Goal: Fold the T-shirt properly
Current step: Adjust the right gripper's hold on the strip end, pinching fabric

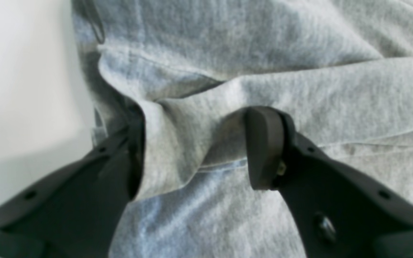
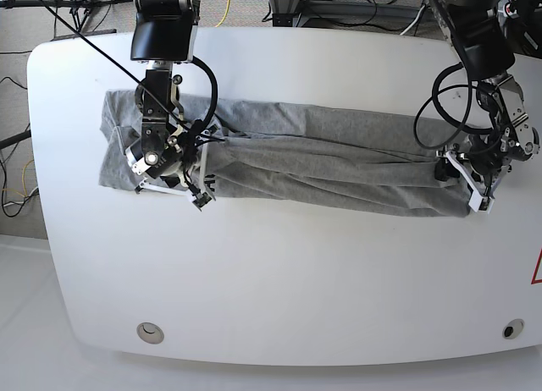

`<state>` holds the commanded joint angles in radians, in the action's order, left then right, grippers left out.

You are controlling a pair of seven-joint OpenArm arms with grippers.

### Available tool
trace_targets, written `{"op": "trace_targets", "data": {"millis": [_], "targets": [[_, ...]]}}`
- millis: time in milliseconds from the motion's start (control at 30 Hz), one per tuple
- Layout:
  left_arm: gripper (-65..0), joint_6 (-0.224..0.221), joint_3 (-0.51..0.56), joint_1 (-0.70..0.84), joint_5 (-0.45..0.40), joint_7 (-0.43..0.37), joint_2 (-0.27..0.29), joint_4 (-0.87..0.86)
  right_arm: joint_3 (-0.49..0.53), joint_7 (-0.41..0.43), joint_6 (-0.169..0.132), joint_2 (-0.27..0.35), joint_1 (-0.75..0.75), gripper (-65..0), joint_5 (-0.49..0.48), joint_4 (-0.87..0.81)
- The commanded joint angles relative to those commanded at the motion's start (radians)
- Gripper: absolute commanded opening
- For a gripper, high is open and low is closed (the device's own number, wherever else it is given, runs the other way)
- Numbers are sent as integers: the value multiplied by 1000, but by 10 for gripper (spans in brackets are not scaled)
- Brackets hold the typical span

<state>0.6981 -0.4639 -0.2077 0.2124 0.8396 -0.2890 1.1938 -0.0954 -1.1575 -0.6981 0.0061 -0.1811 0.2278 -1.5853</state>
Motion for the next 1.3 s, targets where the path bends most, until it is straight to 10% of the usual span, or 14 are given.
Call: {"op": "trace_targets", "data": {"millis": [1300], "targets": [[-311, 0, 0, 27, -7, 36, 12, 170, 5, 21, 0, -9, 12, -584, 4, -44]]}}
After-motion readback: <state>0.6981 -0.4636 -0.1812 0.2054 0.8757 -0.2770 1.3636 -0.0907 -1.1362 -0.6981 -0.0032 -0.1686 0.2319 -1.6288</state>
